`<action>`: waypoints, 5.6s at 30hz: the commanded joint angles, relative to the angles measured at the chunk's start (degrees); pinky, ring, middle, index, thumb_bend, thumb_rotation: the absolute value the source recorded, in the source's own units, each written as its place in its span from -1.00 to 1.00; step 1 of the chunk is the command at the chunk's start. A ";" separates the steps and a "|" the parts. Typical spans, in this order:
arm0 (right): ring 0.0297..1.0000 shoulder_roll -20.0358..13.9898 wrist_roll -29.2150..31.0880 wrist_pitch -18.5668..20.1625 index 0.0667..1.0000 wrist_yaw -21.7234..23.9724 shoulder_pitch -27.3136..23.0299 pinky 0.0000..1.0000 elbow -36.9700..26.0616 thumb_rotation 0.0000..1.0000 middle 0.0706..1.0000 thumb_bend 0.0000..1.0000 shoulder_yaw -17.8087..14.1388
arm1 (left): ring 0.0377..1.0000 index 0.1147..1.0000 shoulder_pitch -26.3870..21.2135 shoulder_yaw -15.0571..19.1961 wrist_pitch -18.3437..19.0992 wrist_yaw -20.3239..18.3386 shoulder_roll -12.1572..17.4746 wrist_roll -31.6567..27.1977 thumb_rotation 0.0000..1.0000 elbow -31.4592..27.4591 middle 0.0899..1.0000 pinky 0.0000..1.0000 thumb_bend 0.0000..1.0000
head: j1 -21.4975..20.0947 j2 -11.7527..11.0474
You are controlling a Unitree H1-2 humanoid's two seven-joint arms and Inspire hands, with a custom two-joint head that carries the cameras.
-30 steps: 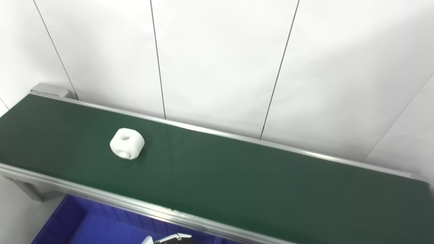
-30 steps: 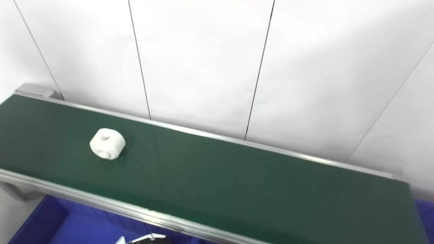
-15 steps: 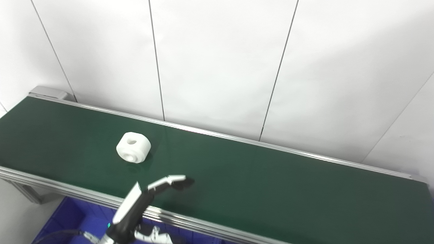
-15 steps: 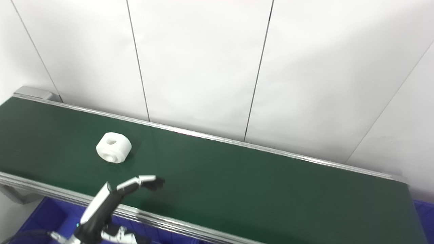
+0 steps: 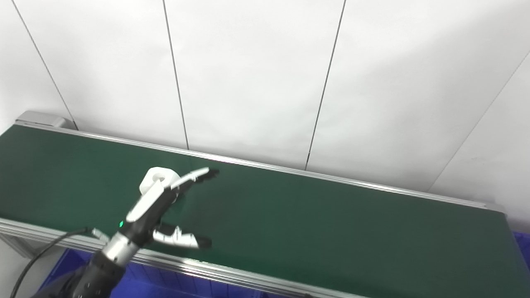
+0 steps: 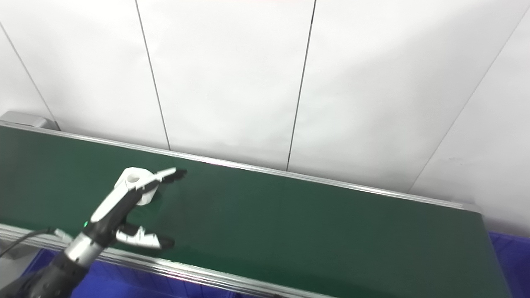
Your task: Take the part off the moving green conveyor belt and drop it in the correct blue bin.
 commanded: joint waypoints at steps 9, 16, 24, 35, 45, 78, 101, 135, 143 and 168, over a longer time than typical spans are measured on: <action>0.77 -0.92 1.21 -2.79 1.00 0.49 -0.65 0.47 -1.49 -0.15 0.90 0.78 -0.12 | 0.75 0.79 -10.57 8.78 0.20 -13.00 -2.16 3.29 -0.08 9.91 0.78 0.68 0.53 | 3.13 -0.12; 0.79 -1.42 1.81 -3.43 1.00 0.64 -1.57 0.51 -0.44 -0.10 0.92 0.79 -0.16 | 0.76 0.81 -14.30 11.74 2.72 -19.36 -4.63 6.86 -0.15 16.21 0.79 0.67 0.65 | 4.12 -0.07; 0.79 -1.78 2.37 -4.24 1.00 0.89 -2.05 0.50 -0.45 -0.12 0.93 0.75 -0.44 | 0.78 0.87 -18.07 12.15 9.23 -23.96 -6.63 12.86 -0.40 20.27 0.84 0.66 0.83 | 5.73 0.79; 0.82 -2.35 4.98 -5.60 1.00 2.26 -2.37 0.61 -0.41 -0.14 0.91 0.69 -0.46 | 0.86 0.92 -20.12 11.11 15.55 -29.45 -6.79 18.14 -0.63 21.74 0.89 0.73 0.98 | 7.53 1.68; 0.82 -2.42 5.63 -5.07 1.00 3.10 -1.79 0.60 -1.61 -0.14 0.92 0.66 -0.77 | 0.90 0.92 -21.23 9.22 16.02 -30.96 -5.76 24.23 -0.66 23.61 0.89 0.93 0.99 | 8.28 2.37; 0.81 -2.49 5.29 -4.10 1.00 4.01 0.57 0.59 -5.37 -0.06 0.91 0.58 -1.10 | -0.25 -0.02 -14.17 15.61 4.63 -14.28 -12.57 20.07 -1.00 27.03 -0.12 -0.20 -0.01 | 7.13 6.69; 0.78 -1.10 3.86 3.67 1.00 6.06 3.45 0.60 -16.24 -0.01 0.88 0.59 -1.46 | -0.21 -0.04 7.96 19.37 -0.83 -18.00 -8.04 5.64 -1.00 5.25 -0.09 -0.15 -0.01 | -4.40 19.95; 0.79 -2.21 6.00 4.38 1.00 7.68 2.58 0.61 -15.94 -0.05 0.87 0.57 -2.85 | -0.43 -0.14 19.68 -5.37 -0.84 23.44 7.89 17.90 -1.00 12.88 -0.14 -0.57 0.03 | -0.92 18.84; 0.79 -2.52 6.29 4.90 1.00 8.16 2.41 0.61 -16.13 -0.04 0.86 0.56 -3.15 | -0.23 -0.07 19.52 -8.52 -0.83 29.33 8.29 23.81 -1.00 18.19 -0.20 -0.28 0.02 | -0.45 18.83; 0.79 -2.28 6.83 5.57 1.00 9.03 3.39 0.62 -17.44 -0.11 0.86 0.53 -3.66 | 0.82 0.90 23.39 -3.82 -0.83 19.19 5.02 14.58 0.75 12.07 0.89 0.74 0.52 | -1.07 19.33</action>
